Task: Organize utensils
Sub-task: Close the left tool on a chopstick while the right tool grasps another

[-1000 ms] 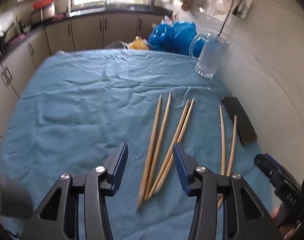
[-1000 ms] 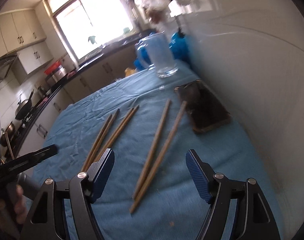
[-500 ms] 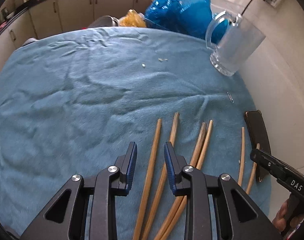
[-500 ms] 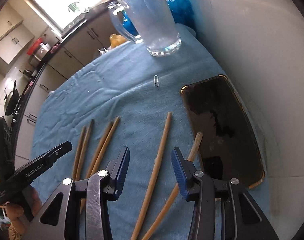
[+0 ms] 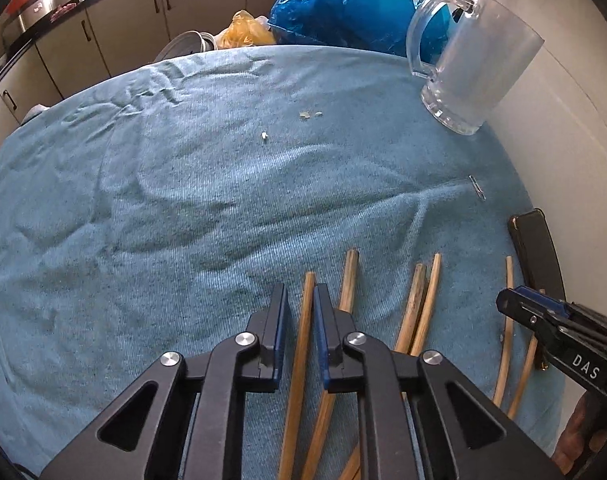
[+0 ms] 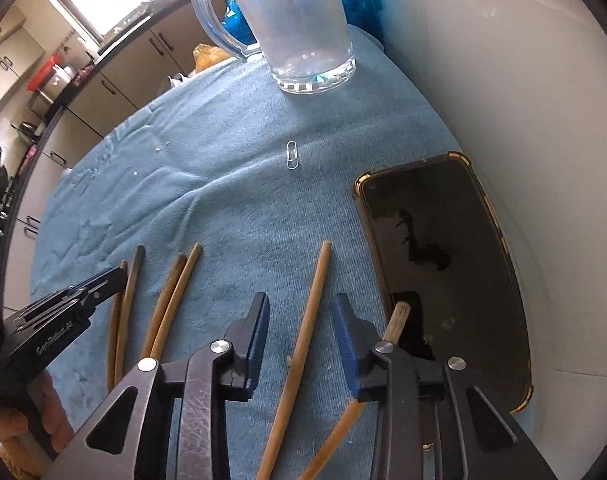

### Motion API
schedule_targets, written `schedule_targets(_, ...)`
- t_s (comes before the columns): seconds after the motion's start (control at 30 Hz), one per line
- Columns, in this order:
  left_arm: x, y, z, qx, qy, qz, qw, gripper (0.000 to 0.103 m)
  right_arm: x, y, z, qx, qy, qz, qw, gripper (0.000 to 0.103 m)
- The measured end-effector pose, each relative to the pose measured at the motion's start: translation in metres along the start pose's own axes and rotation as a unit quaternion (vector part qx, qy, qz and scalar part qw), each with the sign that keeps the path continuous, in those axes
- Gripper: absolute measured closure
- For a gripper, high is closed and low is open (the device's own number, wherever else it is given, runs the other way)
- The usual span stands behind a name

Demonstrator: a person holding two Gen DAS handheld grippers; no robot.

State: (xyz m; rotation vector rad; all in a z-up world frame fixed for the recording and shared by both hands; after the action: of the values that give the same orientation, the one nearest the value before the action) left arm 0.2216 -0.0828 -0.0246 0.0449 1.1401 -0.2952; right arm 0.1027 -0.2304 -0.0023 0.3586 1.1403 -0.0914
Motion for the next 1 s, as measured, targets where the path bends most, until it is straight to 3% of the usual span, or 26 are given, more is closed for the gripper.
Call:
schedule_targets(0.27, 0.002, -0.005, 0.002, 0.02, -0.017, 0.012, 0.9996, 0.09, 0.014, 0.014, 0.018, -0.018, 0.031, -0.053, 0.998, 0.069)
schedule_targets(0.33, 0.002, -0.005, 0.001, 0.022, -0.019, 0.009, 0.9995, 0.093, 0.015, 0.017, 0.022, -0.018, 0.03, -0.063, 0.997, 0.076)
schedule_targets(0.4, 0.0, -0.002, -0.002, 0.019, -0.02, 0.001, 0.9996, 0.098, 0.017, 0.019, 0.026, -0.024, 0.023, -0.081, 0.996, 0.095)
schedule_targets(0.43, -0.004, -0.001, -0.005, 0.014, -0.021, -0.002, 0.9997, 0.098, 0.018, 0.02, 0.027, -0.029, 0.019, -0.083, 0.996, 0.096)
schedule_targets(0.7, -0.064, 0.013, -0.018, -0.024, -0.085, -0.015, 0.996, 0.098, -0.011, 0.031, 0.012, -0.011, -0.039, 0.001, 0.999, 0.097)
schedule_targets(1.0, -0.161, 0.001, -0.064, -0.017, -0.177, -0.039, 0.9832, 0.099, -0.106, 0.07, -0.035, -0.055, -0.141, 0.053, 0.987, 0.097)
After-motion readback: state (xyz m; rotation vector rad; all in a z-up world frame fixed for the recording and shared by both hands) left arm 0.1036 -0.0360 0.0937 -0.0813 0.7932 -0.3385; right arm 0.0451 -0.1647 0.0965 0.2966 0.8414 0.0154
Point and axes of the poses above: each gripper's, at about its wrist camera, not at the fingertips, and x roughly the way its jaws point, y to its left, z to its top, the point moved 5 cm from there along x, roughly the way its jaws point, and after that the axes turned 3 degrees about -y, right-handed, at the moved point
